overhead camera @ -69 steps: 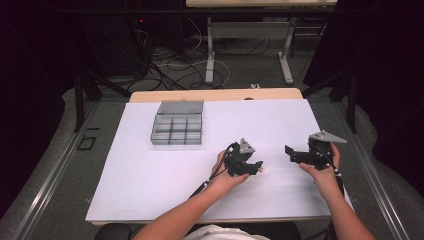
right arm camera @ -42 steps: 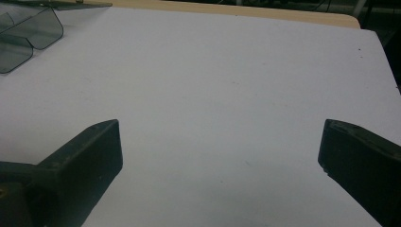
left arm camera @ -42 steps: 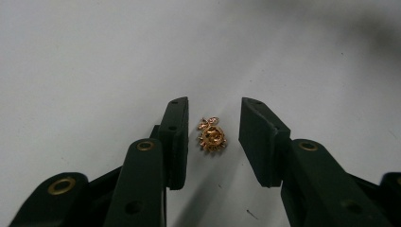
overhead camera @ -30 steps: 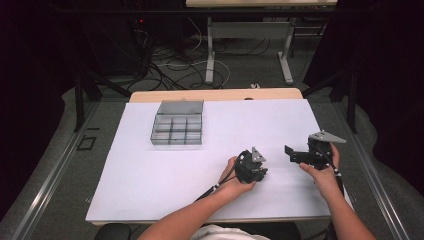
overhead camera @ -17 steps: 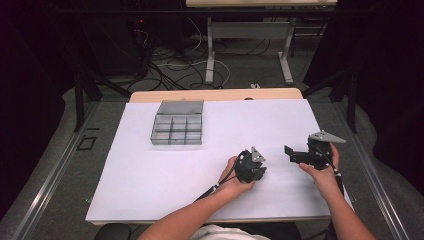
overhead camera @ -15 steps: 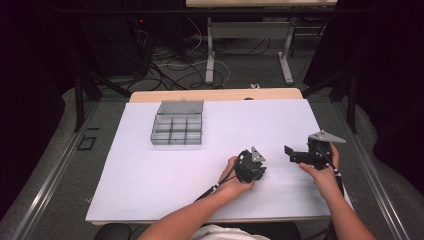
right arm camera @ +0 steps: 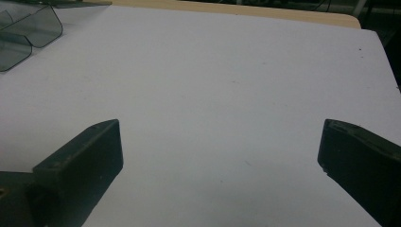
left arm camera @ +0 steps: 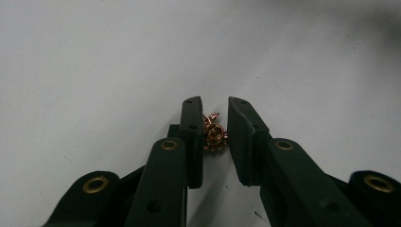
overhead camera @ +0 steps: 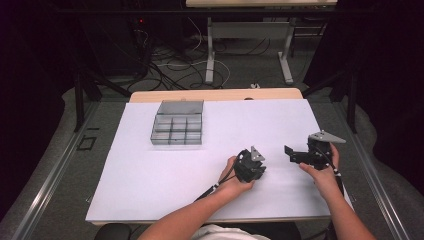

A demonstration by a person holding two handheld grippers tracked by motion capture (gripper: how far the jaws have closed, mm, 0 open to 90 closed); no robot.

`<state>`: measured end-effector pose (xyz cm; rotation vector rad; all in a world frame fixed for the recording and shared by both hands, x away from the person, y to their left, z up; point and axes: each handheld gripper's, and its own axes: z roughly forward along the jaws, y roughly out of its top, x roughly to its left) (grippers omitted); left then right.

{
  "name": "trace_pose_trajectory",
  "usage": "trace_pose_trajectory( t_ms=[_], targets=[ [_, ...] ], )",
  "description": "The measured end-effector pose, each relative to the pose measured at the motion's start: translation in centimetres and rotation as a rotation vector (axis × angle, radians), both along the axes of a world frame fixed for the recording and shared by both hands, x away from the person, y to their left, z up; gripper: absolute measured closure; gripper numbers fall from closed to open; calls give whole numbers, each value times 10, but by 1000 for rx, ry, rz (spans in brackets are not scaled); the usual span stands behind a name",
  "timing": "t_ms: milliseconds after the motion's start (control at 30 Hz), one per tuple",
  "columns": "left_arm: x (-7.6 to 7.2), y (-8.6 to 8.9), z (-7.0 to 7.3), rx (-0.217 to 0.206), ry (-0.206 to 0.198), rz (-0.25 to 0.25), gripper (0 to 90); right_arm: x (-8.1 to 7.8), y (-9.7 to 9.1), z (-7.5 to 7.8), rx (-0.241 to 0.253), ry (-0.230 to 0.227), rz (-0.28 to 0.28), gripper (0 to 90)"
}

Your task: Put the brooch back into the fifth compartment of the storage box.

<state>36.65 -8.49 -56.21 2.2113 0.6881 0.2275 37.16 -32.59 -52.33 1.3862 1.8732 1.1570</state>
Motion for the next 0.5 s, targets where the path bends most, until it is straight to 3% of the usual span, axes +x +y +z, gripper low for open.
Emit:
trace_pose_trajectory(
  t_ms=[500],
  targets=[
    [11,10,4,-27,9,63,766,0,0,0,-2,-1,-3,4]
  ],
)
